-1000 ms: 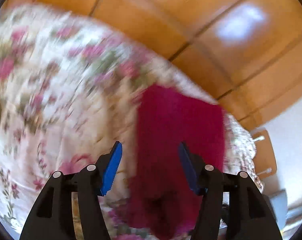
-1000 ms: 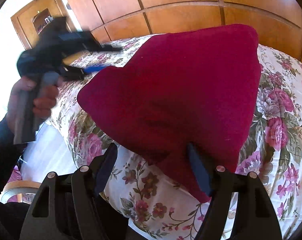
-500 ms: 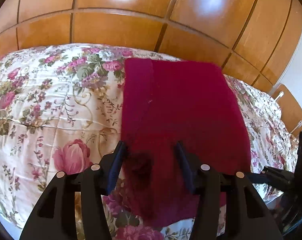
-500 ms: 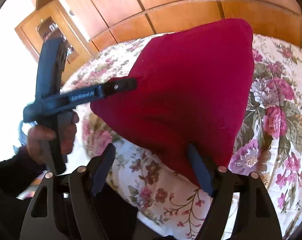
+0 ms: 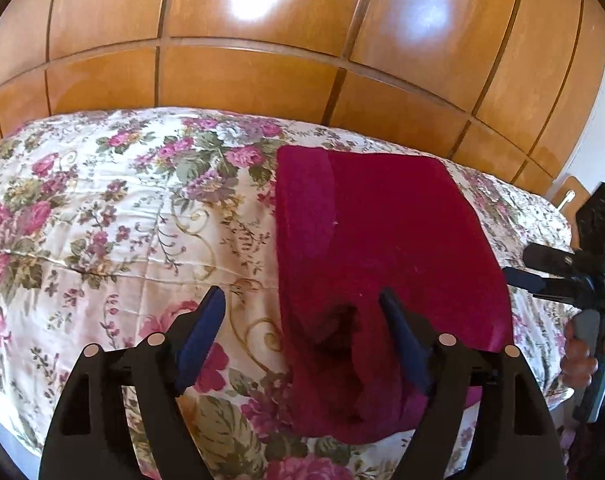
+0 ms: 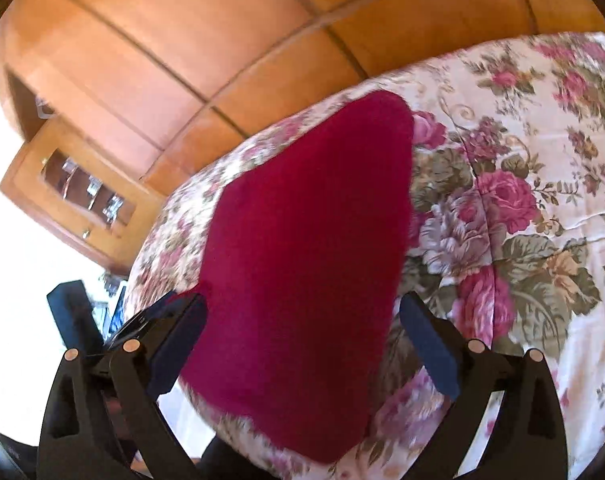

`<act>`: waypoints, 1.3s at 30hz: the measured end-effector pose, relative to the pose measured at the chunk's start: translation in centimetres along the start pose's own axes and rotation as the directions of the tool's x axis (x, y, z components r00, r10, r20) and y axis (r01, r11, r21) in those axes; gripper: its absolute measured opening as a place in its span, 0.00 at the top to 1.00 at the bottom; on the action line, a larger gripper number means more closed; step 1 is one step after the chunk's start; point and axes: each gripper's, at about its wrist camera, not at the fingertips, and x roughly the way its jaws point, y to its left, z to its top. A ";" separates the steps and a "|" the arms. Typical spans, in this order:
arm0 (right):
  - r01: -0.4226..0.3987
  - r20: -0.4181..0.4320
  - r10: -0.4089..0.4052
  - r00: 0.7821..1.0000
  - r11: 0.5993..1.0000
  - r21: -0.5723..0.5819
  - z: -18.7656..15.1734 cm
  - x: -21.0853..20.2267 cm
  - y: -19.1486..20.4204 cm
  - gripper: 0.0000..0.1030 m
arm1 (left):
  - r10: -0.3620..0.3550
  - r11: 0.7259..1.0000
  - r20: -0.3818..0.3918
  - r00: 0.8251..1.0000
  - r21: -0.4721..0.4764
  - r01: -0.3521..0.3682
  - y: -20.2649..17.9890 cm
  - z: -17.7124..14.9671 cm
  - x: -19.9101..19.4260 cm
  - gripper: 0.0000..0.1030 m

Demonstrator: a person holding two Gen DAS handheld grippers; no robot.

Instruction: Fold small clothes

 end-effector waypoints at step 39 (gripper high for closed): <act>0.037 0.302 -0.059 0.951 0.996 0.077 8.0 -14.2 -11.2 0.57 | -0.674 0.734 -0.173 0.718 -0.045 0.678 -17.8 10.8 15.3 0.54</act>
